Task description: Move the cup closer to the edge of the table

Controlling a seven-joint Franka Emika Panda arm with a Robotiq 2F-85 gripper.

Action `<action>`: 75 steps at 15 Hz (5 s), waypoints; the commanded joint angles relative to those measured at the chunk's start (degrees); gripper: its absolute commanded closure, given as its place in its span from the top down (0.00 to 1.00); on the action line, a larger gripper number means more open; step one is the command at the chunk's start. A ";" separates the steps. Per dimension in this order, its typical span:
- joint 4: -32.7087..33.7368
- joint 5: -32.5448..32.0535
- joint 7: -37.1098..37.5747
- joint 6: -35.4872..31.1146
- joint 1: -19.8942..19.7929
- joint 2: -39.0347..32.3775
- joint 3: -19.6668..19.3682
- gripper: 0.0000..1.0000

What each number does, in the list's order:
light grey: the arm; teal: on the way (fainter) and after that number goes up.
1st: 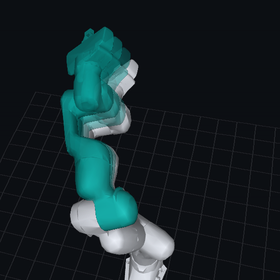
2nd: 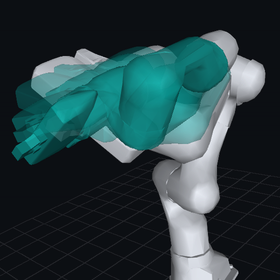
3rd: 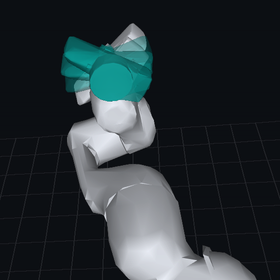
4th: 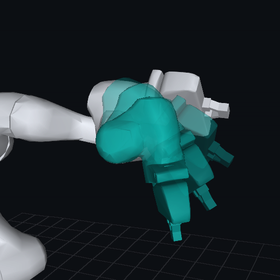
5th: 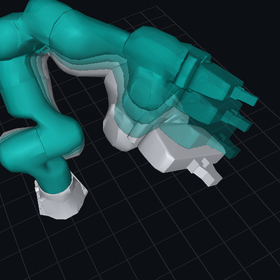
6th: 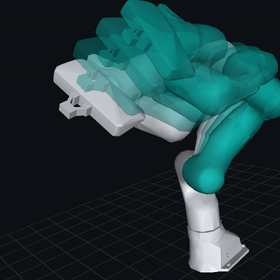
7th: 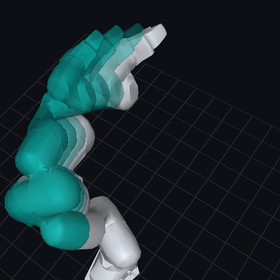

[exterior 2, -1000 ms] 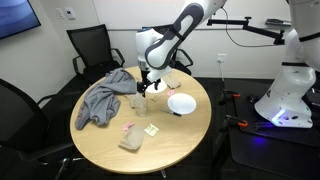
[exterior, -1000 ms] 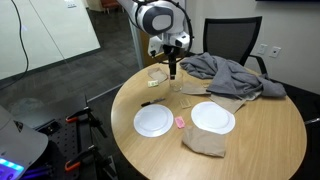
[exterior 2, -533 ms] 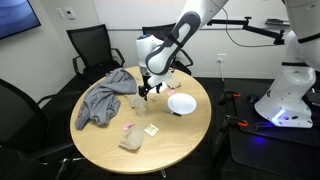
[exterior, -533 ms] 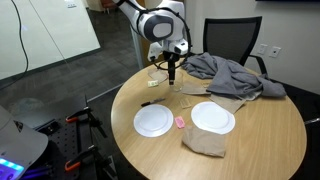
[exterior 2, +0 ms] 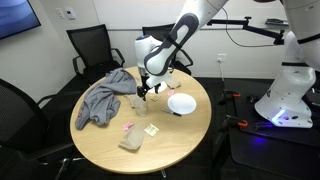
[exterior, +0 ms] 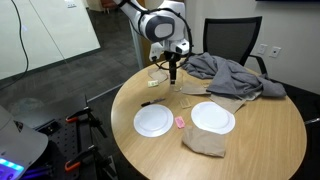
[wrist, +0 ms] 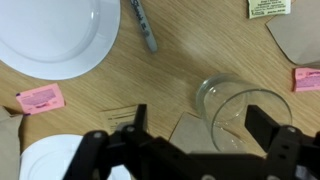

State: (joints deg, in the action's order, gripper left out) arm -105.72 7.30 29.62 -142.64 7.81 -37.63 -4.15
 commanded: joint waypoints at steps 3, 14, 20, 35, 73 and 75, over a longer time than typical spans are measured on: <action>5.48 -0.84 1.69 1.17 1.18 -4.69 -1.35 1.00; 11.23 -0.58 1.49 1.57 1.49 -10.01 -1.73 0.12; 12.95 -0.78 1.16 2.20 2.12 -10.90 -1.68 0.01; -5.26 -5.79 -2.87 0.29 4.75 4.84 -0.62 0.01; -31.90 -3.11 -14.25 -17.98 2.90 16.64 8.79 0.01; -33.12 -1.79 -14.84 -20.29 2.49 16.31 9.78 0.01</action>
State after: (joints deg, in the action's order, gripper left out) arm -135.59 2.93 17.51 -159.44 12.17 -23.06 3.40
